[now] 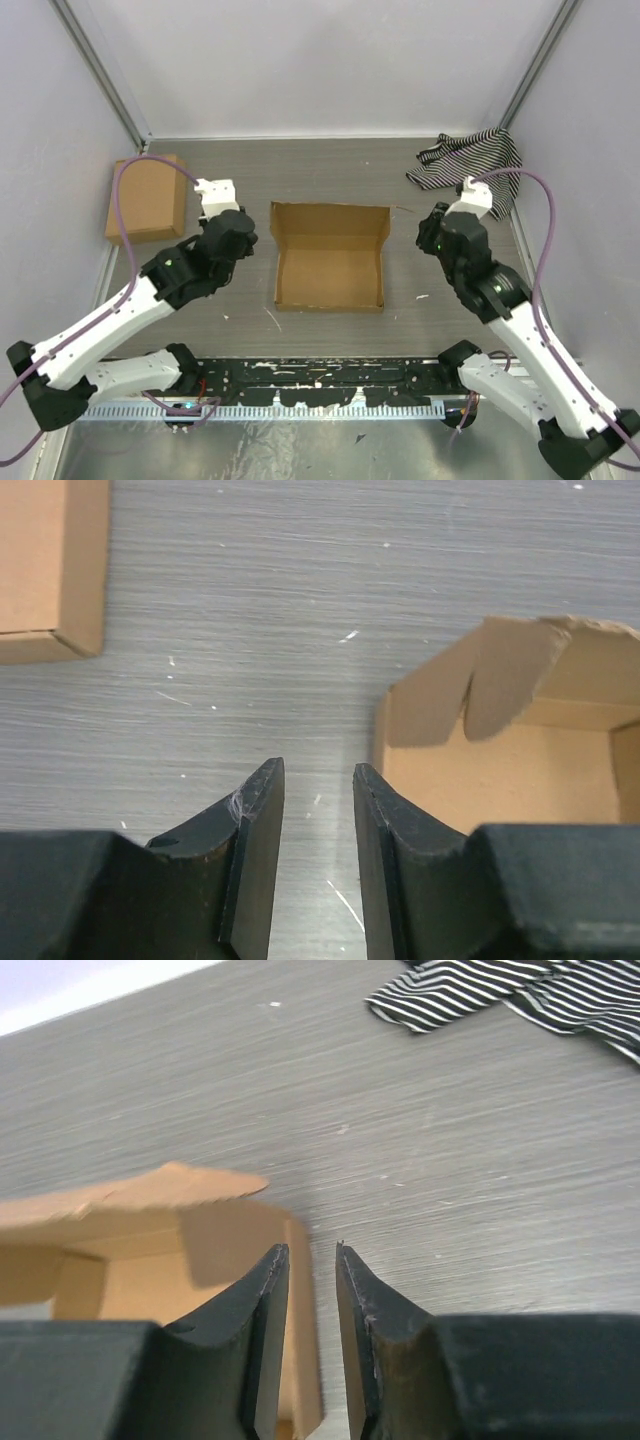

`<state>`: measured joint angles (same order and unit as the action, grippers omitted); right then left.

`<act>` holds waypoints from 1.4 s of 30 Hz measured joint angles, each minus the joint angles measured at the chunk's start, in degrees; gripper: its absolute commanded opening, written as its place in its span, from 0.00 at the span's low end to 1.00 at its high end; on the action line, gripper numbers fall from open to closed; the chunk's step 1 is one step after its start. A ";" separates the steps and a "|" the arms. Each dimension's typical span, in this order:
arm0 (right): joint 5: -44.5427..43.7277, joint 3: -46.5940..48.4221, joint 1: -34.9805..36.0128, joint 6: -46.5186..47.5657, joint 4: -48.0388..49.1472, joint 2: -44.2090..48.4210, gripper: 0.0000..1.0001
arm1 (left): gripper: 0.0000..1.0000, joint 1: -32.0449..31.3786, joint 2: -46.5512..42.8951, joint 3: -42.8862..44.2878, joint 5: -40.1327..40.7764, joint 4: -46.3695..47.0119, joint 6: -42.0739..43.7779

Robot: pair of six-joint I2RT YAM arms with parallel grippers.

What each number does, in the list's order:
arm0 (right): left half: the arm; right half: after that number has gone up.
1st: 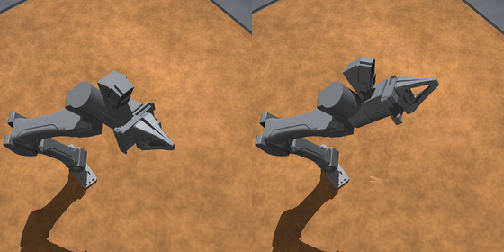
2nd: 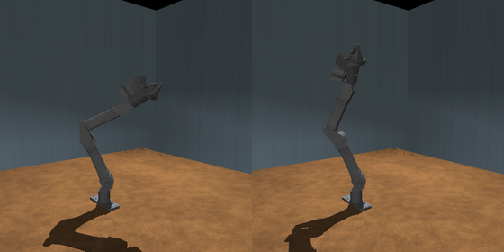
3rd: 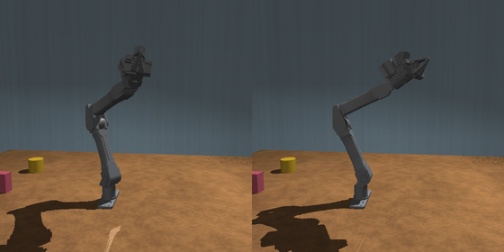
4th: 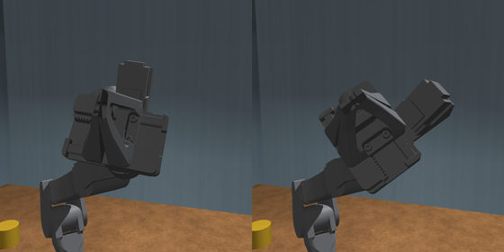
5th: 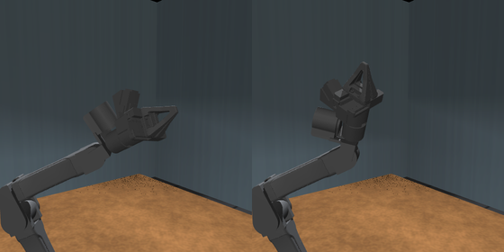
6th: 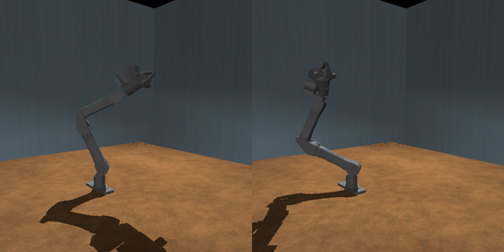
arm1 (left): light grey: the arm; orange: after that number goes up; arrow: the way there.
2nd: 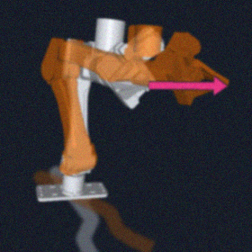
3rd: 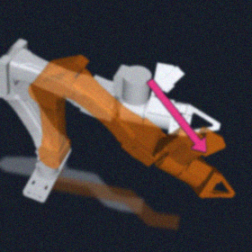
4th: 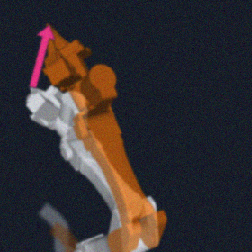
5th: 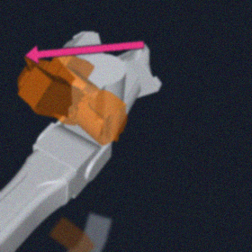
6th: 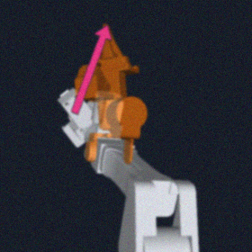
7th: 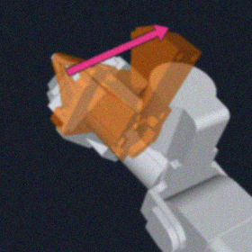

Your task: Fold the paper box

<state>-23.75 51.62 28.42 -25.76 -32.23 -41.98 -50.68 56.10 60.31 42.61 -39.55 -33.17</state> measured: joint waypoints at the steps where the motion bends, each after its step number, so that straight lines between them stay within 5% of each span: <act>1: -1.68 0.46 -0.02 -0.04 -0.02 -1.70 0.31 | 0.39 0.15 1.70 0.81 1.16 -0.07 0.11; 9: -5.75 1.70 -0.79 -0.83 0.96 -15.85 0.31 | 0.39 1.46 6.34 1.49 3.15 2.62 0.76; 42: 9.11 -7.61 -0.79 -0.76 13.81 -13.97 0.30 | 0.36 1.46 6.93 -12.87 -15.82 22.62 -3.98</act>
<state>-14.63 44.01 27.64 -26.52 -18.41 -55.94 -49.21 63.02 47.44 26.79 -16.93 -37.15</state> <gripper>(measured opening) 0.300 0.363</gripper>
